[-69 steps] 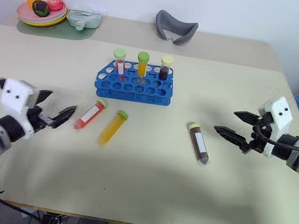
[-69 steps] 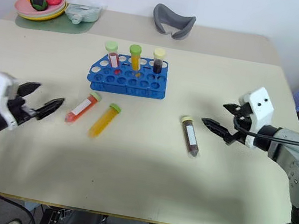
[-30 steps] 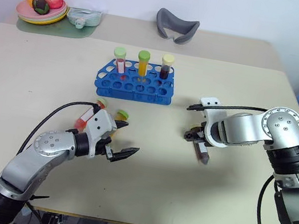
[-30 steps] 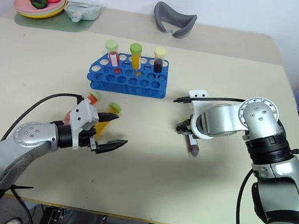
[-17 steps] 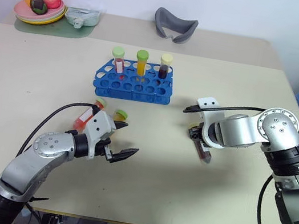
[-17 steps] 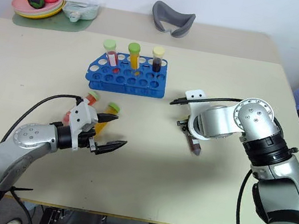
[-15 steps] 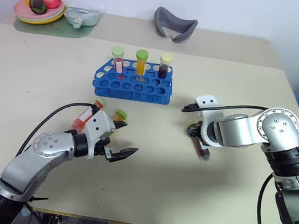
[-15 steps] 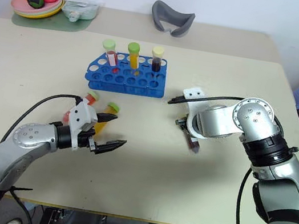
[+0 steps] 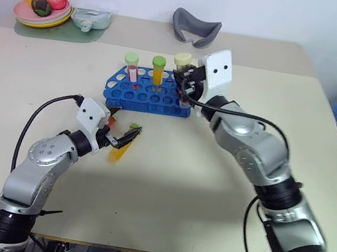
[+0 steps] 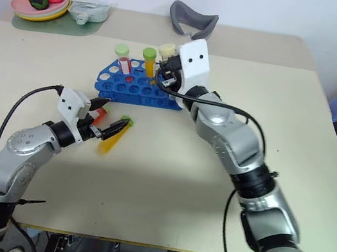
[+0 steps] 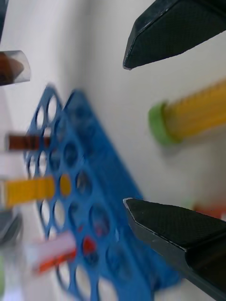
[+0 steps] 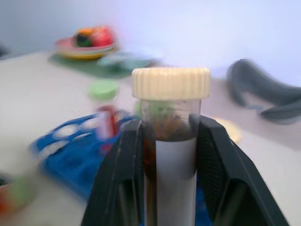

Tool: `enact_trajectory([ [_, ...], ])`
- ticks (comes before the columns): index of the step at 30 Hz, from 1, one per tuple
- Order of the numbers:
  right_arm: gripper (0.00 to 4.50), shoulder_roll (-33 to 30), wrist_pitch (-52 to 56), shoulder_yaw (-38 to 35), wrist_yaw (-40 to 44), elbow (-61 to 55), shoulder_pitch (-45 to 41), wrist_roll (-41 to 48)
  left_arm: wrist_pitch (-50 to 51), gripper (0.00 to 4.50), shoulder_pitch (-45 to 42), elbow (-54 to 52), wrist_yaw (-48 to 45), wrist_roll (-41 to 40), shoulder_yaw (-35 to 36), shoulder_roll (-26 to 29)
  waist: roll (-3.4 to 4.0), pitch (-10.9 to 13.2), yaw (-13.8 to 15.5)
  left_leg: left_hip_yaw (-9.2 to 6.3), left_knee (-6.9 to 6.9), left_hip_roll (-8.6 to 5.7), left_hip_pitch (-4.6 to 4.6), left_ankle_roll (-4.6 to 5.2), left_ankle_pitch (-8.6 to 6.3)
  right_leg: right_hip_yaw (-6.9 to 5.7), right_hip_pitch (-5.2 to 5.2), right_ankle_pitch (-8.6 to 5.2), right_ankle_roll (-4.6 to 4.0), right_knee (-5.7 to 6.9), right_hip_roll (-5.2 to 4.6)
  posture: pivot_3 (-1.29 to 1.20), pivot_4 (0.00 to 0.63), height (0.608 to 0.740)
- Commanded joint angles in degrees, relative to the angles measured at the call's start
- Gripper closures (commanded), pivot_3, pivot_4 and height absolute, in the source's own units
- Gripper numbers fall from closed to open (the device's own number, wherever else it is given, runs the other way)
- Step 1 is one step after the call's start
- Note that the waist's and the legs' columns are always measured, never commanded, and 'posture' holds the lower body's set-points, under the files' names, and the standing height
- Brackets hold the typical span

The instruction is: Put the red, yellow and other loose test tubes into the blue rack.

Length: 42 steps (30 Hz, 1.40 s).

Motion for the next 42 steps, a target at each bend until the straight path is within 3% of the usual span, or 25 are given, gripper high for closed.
enact_trajectory([
  [1,3.32,4.2,-7.5,-3.2,1.9,2.9,0.4,-6.1,-5.4,0.0,-0.3,-0.5,0.5,0.1,1.7,-1.7,0.0,0.0,0.1,0.0,0.0,0.0,-0.01,-0.02,0.01,0.0,-0.01,0.0,0.0,0.0,-0.01,0.0,0.15,0.74],
  [18,3.32,15.2,-21.4,-11.0,9.9,18.2,2.6,-18.0,1.5,0.0,-2.8,-8.4,3.3,-1.3,-0.1,-2.9,0.01,0.0,-0.2,0.0,0.0,-0.01,0.03,-0.09,0.05,0.0,0.0,0.01,0.0,0.11,-0.02,0.0,0.15,0.74],
  [42,3.32,20.5,-31.5,-16.1,14.0,28.2,1.4,-21.9,-0.1,0.0,0.1,-6.8,1.6,-0.8,-0.2,-2.7,0.02,0.0,-1.4,-0.01,0.01,-0.01,0.08,-0.23,0.13,0.0,0.01,0.01,0.0,0.24,-0.02,0.0,0.15,0.74],
])
